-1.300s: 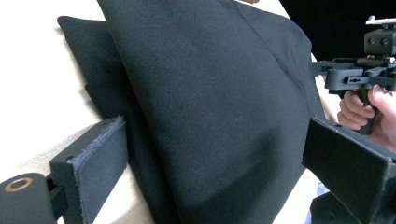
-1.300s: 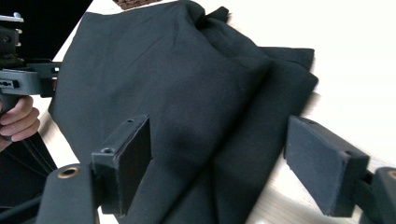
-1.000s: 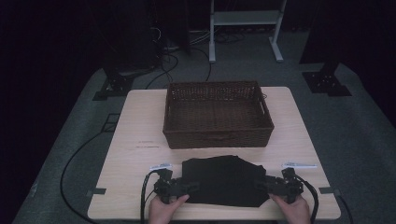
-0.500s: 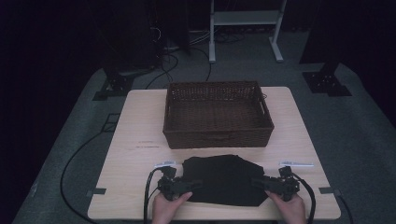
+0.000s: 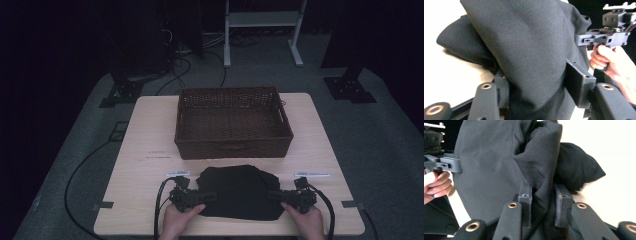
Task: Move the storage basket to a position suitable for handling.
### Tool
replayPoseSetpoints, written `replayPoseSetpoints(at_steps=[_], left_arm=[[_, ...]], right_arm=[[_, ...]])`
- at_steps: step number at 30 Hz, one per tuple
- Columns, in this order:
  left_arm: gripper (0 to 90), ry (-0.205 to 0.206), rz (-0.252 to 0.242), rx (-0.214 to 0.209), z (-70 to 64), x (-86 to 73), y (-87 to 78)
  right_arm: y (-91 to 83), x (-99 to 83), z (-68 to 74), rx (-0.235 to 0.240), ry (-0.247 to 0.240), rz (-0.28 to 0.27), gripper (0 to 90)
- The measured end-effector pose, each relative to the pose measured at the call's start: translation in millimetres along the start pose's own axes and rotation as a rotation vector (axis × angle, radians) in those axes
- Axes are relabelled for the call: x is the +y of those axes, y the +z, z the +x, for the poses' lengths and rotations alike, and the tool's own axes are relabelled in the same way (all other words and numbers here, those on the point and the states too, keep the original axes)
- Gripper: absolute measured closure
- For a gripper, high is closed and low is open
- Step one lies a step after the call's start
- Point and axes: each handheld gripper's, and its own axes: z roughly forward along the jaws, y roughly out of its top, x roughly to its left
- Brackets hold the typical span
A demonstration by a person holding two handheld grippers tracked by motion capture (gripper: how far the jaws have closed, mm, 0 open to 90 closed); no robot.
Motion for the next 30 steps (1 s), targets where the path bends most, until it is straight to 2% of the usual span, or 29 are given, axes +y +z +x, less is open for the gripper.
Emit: replayPoseSetpoints(at_steps=[3, 6, 12, 15, 19, 20, 22, 30], left_arm=[[49.8, -0.004, -0.004, -0.009, 0.9, -0.2, -0.6], [51.9, -0.011, -0.012, -0.032, 3.0, -0.4, -2.1], [55.3, 0.02, 0.014, -0.074, -1.2, 1.1, -4.7], [55.8, -0.007, 0.013, -0.096, -0.3, 1.4, -5.3], [56.2, -0.006, 0.015, -0.11, -3.5, 3.0, -7.3], [56.3, 0.024, 0.023, -0.12, -6.7, 5.2, -8.5], [56.3, 0.047, 0.031, -0.126, -10.3, 7.7, -10.6], [56.2, 0.063, -0.006, -0.155, -21.6, 18.8, -23.5]], right_arm=[[0.0, 0.7, -1.6, 0.014, 0.003, 0.01, 74.5], [-1.7, 2.1, -5.3, 0.057, 0.015, 0.012, 76.4], [-8.8, 4.0, -5.6, 0.113, 0.028, 0.004, 77.4], [-13.5, 5.7, -2.7, 0.135, 0.016, -0.01, 77.5], [-17.1, 7.4, 0.8, 0.147, -0.004, -0.012, 77.5], [-18.7, 8.3, 2.6, 0.155, -0.01, -0.011, 77.5], [-20.5, 9.4, 4.7, 0.167, -0.02, -0.013, 77.5], [-33.9, 20.1, 16.9, 0.209, -0.049, -0.057, 77.5]])
